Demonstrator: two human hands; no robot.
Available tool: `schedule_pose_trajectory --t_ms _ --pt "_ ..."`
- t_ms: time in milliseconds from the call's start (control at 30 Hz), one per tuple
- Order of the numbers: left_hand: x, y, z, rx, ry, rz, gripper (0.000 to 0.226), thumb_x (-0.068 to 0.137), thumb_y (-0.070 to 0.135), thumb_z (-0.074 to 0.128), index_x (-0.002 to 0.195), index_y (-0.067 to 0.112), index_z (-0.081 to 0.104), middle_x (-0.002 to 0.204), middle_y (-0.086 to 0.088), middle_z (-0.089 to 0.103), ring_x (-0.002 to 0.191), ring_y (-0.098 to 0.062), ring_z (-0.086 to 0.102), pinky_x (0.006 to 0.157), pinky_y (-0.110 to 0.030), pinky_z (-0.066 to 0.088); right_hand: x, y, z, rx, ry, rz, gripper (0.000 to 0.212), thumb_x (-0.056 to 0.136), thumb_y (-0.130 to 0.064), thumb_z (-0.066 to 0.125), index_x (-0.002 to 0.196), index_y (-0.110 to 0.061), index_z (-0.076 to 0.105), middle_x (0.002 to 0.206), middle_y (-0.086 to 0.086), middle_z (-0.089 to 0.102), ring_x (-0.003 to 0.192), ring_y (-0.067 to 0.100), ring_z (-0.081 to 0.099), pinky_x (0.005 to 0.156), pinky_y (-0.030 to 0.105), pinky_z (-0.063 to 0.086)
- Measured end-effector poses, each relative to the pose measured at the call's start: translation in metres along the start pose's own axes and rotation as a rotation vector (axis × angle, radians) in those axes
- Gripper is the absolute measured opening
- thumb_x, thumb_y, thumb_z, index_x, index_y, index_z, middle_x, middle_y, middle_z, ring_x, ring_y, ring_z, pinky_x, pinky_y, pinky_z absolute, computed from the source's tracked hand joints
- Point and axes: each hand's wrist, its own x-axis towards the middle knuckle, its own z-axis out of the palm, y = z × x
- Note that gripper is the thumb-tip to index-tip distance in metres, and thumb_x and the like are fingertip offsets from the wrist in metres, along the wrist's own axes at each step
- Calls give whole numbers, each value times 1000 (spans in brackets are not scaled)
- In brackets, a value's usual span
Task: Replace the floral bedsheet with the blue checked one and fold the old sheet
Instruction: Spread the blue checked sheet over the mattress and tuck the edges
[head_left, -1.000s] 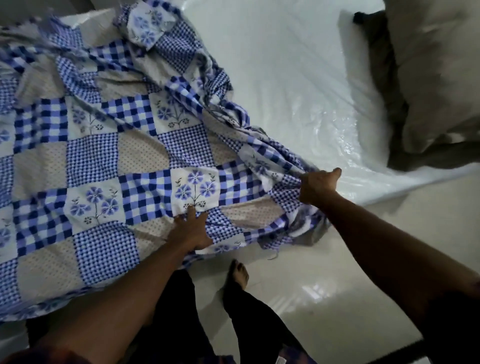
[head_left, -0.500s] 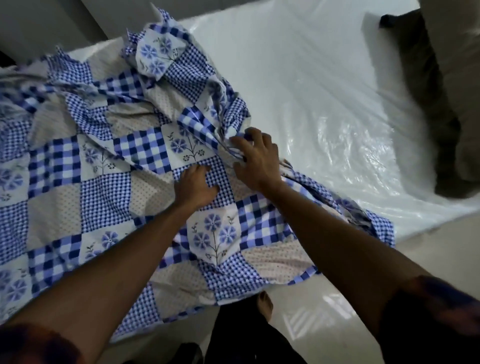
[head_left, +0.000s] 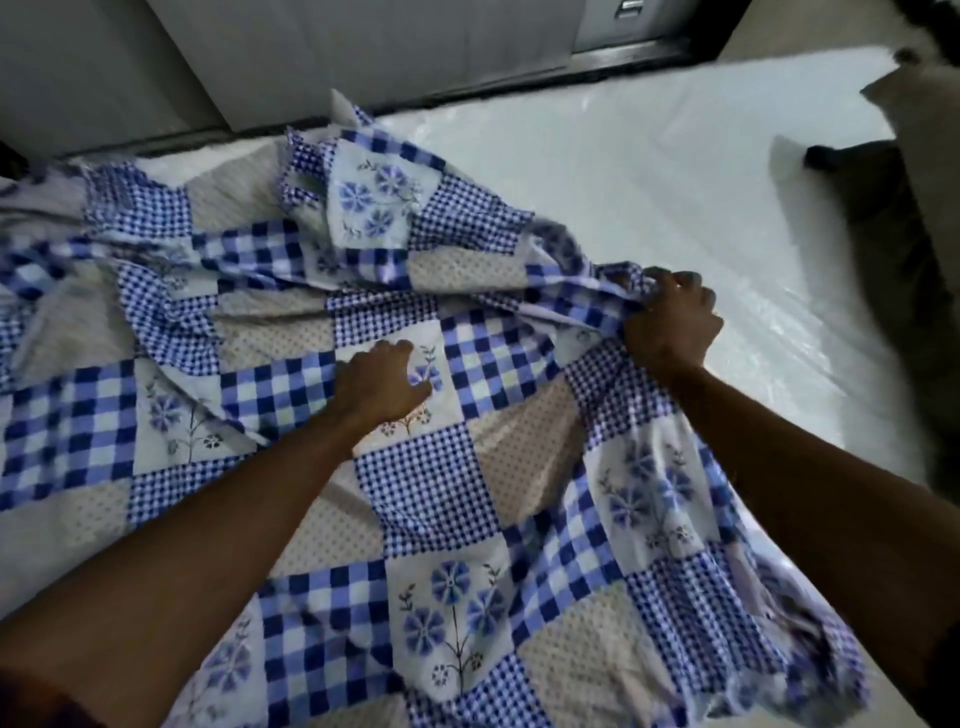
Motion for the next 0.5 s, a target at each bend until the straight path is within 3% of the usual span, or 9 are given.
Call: schedule_pose_trajectory --t_ms 100,200,267,333,400,467,500 --pt "20 4 -22 -40 165 -18 70 92 52 61 148 17 40 150 -14 39 134 -38 40 104 -50 42 5 -29 18 -58 -31 -405 69 73 -41 55 140 -27 51 139 12 51 122 42 49 97 55 44" --pt "43 5 -34 -98 292 -46 70 88 45 67 146 15 40 150 -13 37 135 -38 36 104 -54 40 9 -90 42 -94 -208 -614 81 85 -53 63 155 -38 25 162 9 24 143 39 28 110 61 32" --pt "58 3 -39 -90 324 -26 76 85 41 70 148 16 36 151 -10 35 138 -36 32 103 -58 40 16 -138 57 -147 -226 -712 83 88 -63 58 157 -44 16 167 5 12 146 38 23 108 60 33" --pt "74 0 -42 -43 344 -6 83 82 40 71 151 19 31 156 -8 29 143 -35 25 106 -61 36 32 -178 67 -217 -207 -755 79 89 -63 58 155 -45 18 162 6 21 137 36 35 97 53 44" --pt "87 -2 -50 -52 357 -13 87 84 40 71 155 22 24 161 -7 21 147 -34 19 110 -63 32 60 -196 66 -155 -208 -745 57 93 -52 57 146 -40 39 142 7 47 120 35 53 85 46 50" --pt "98 -2 -61 -77 330 -28 90 88 44 68 158 26 14 165 -5 13 148 -35 18 110 -62 30 98 -197 53 71 -168 -619 34 89 -34 53 121 -30 62 118 6 66 108 34 63 81 40 48" --pt "105 -2 -67 -80 296 -41 93 88 47 67 158 29 9 166 -4 11 147 -38 22 109 -63 31 120 -192 44 199 -117 -484 32 84 -29 52 113 -26 66 111 6 70 107 33 64 81 36 47"
